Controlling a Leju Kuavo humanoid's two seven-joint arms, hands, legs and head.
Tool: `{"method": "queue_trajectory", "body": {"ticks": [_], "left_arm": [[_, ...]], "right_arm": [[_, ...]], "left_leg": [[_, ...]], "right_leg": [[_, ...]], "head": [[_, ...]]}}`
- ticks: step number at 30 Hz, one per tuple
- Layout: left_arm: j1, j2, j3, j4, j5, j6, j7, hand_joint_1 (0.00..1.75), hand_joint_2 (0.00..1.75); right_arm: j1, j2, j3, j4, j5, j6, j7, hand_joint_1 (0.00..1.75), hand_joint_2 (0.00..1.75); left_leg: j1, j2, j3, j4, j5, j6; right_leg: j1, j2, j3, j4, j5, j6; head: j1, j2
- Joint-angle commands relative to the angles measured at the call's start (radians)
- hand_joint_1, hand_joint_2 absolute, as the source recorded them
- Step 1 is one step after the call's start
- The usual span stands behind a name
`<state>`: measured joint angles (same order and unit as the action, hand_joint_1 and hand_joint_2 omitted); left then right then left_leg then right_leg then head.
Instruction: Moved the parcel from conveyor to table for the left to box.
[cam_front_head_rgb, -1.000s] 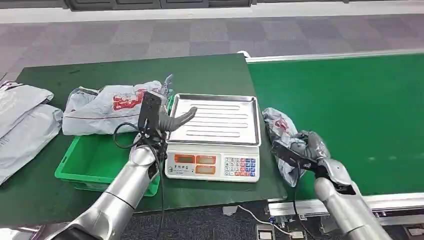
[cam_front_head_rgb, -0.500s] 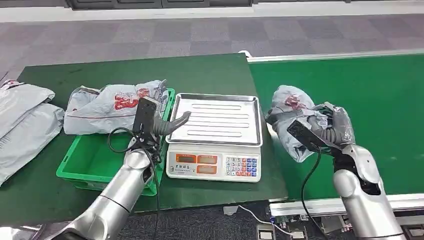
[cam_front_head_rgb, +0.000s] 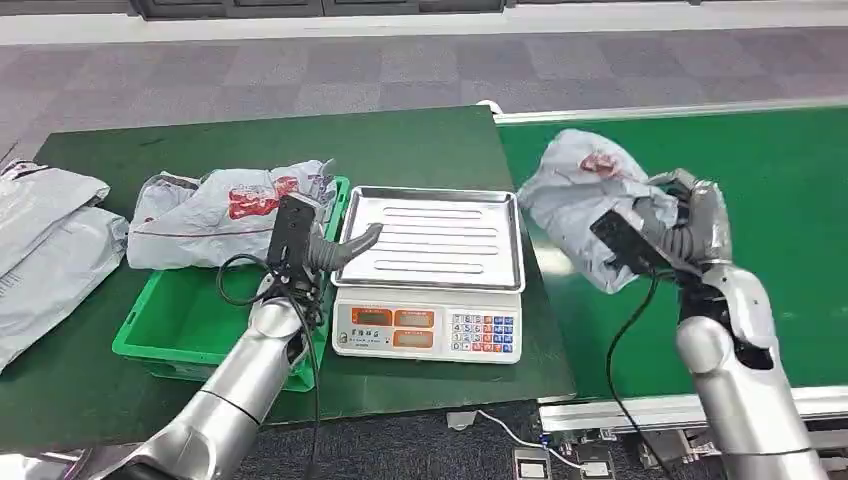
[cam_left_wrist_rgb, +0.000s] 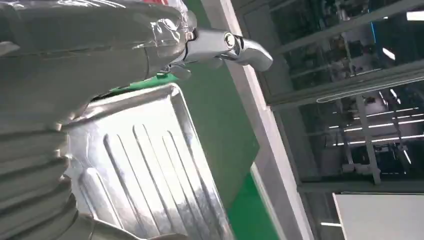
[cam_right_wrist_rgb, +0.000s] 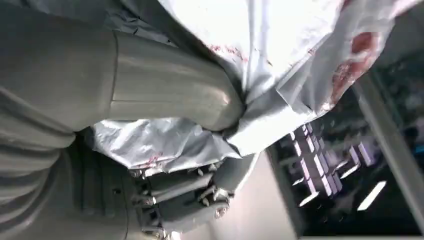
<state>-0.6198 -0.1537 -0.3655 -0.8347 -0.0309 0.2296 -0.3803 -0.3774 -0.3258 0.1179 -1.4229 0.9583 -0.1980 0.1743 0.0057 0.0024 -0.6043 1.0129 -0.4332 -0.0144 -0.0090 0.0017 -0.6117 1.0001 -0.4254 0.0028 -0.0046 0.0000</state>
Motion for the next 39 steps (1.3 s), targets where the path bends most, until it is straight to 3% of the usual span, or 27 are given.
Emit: {"method": "queue_trajectory", "body": {"ticks": [1,4,11,15,18,21,25,28,33,36,39], "left_arm": [[-0.130,-0.046,-0.009,0.183,0.009,-0.027,-0.012,0.00,1.75],[-0.149,-0.060,-0.017,0.202,0.009,-0.022,-0.013,0.00,1.75],[-0.180,-0.086,-0.042,0.242,0.023,-0.042,-0.011,0.00,1.75],[-0.187,-0.102,-0.056,0.251,0.031,-0.044,-0.008,0.00,1.75],[-0.181,-0.104,-0.064,0.234,0.040,-0.037,0.001,0.00,1.75],[-0.175,-0.093,-0.071,0.219,0.046,-0.035,0.010,0.00,1.75],[-0.178,-0.083,-0.078,0.219,0.050,-0.039,0.018,0.00,1.75],[-0.175,-0.080,-0.078,0.219,0.053,-0.037,0.018,0.00,1.75],[-0.172,-0.073,-0.088,0.235,0.060,-0.024,0.011,0.00,1.75],[-0.173,-0.063,-0.084,0.259,0.061,-0.011,0.020,0.00,1.75],[-0.172,-0.053,-0.082,0.273,0.064,-0.012,0.008,0.00,1.75]], "right_arm": [[-0.236,-0.010,-0.015,0.045,-0.074,0.018,-0.026,1.75,1.75],[-0.346,0.029,0.050,0.124,-0.049,0.030,0.001,1.75,1.75],[-0.546,0.096,0.210,0.267,-0.007,0.052,0.033,1.75,1.75],[-0.614,0.122,0.293,0.317,0.026,0.040,0.060,1.75,1.75],[-0.673,0.181,0.372,0.395,0.007,0.101,0.081,1.75,1.75],[-0.647,0.236,0.441,0.474,-0.104,0.192,0.062,1.75,1.75],[-0.613,0.303,0.584,0.598,-0.067,0.161,0.071,1.75,1.75],[-0.608,0.314,0.610,0.624,-0.062,0.174,0.064,1.75,1.75],[-0.596,0.403,0.705,0.748,-0.084,0.204,0.025,1.75,1.75],[-0.586,0.452,0.691,0.823,-0.191,0.294,-0.037,1.75,1.75],[-0.570,0.473,0.730,0.868,-0.208,0.295,-0.055,1.75,1.75]], "left_leg": [[-0.001,-0.003,-0.001,0.001,0.001,0.001],[-0.003,0.005,-0.002,0.001,0.000,0.002],[-0.004,0.005,-0.003,0.000,0.002,0.002],[-0.003,0.004,-0.003,0.000,0.003,0.002],[-0.003,0.007,-0.002,0.000,0.002,0.002],[-0.003,0.005,-0.002,-0.001,0.003,0.001],[-0.002,0.007,0.002,-0.004,0.004,0.001],[-0.001,0.004,-0.001,-0.002,0.004,0.000],[-0.001,0.002,-0.001,-0.002,0.004,0.000],[-0.002,0.003,0.000,-0.003,0.004,0.000],[-0.001,0.001,0.000,-0.003,0.005,0.000]], "right_leg": [[-0.001,-0.003,0.000,0.001,-0.001,0.001],[-0.003,0.005,-0.003,0.002,0.002,0.001],[-0.004,0.005,-0.004,0.003,0.003,0.002],[-0.003,0.003,-0.004,0.003,0.003,0.002],[-0.003,0.007,-0.004,0.002,0.004,0.002],[-0.002,0.005,-0.003,0.002,0.004,0.001],[-0.001,0.007,0.000,-0.001,0.005,0.001],[-0.001,0.004,-0.002,0.001,0.004,0.001],[-0.001,0.002,-0.001,0.001,0.003,0.001],[-0.002,0.003,-0.002,0.001,0.003,0.001],[-0.001,0.002,-0.001,0.001,0.003,0.001]], "head": [[0.000,0.000],[0.000,0.000],[0.000,0.000],[0.000,0.000],[0.000,0.000],[0.000,0.000],[0.000,0.000],[0.000,0.000],[0.000,0.000],[0.000,0.000],[0.000,0.000]]}}
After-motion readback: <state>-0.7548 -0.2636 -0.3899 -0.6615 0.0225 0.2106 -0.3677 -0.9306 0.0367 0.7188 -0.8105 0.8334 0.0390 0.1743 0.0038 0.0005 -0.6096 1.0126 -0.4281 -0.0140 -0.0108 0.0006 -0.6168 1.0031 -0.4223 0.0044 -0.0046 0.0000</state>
